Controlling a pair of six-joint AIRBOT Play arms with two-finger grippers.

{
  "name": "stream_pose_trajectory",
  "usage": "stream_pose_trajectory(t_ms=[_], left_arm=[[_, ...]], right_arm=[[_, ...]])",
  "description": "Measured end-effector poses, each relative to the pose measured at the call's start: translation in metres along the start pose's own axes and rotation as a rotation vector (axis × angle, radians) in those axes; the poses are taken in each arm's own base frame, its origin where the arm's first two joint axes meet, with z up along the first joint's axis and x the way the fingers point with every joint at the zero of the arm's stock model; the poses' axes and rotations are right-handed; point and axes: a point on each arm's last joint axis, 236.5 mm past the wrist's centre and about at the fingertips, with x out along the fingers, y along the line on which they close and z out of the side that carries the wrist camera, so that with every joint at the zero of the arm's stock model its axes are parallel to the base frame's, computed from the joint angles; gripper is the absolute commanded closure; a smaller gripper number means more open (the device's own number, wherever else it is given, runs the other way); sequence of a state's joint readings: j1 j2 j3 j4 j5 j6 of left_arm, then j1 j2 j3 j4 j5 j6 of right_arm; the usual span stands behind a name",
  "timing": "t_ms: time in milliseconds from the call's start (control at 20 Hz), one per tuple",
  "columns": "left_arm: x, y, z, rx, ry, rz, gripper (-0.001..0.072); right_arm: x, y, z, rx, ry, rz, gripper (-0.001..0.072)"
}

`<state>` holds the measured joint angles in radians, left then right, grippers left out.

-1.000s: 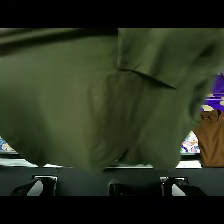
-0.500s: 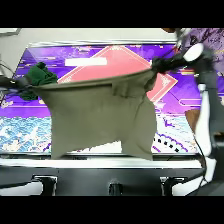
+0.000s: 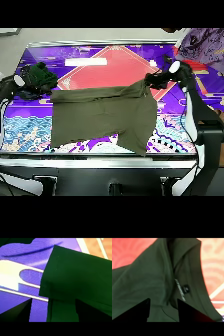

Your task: Fold the clothes and pants, and hang the long-sleeved shirts on hangers.

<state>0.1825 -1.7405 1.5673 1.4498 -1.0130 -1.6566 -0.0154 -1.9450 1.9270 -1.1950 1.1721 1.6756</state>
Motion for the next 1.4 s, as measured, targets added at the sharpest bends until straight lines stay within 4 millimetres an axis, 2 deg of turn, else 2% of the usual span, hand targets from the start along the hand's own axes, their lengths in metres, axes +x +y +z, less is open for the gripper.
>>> stream_pose_trajectory(t_ms=[150,250,400,500,700,950,1100,1400], left_arm=[[-0.029,0.012,-0.002,-0.016,0.029,0.0,0.0089],[-0.05,0.025,-0.009,-0.039,0.044,0.002,0.0089],[-0.077,0.048,-0.034,-0.088,0.067,0.011,0.0089],[-0.091,0.06,-0.054,-0.118,0.082,0.017,0.0089],[-0.103,0.069,-0.077,-0.151,0.097,0.021,0.0089],[-0.105,0.069,-0.085,-0.164,0.105,0.019,0.0089],[-0.106,0.068,-0.087,-0.176,0.107,0.016,0.0089],[-0.107,0.068,-0.092,-0.234,0.129,0.018,0.0089]], right_arm=[[-0.038,-0.036,-0.009,-0.006,0.069,0.009,0.0294],[-0.059,-0.064,-0.027,0.027,0.142,0.047,0.0294],[-0.074,-0.096,-0.071,0.115,0.258,0.142,0.0294],[-0.073,-0.108,-0.104,0.166,0.321,0.189,0.0294],[-0.052,-0.107,-0.164,0.221,0.422,0.279,0.0289],[-0.026,-0.091,-0.212,0.211,0.493,0.327,0.0288],[-0.018,-0.08,-0.224,0.199,0.51,0.348,0.0288],[-0.012,-0.076,-0.23,0.186,0.514,0.345,0.0302]])
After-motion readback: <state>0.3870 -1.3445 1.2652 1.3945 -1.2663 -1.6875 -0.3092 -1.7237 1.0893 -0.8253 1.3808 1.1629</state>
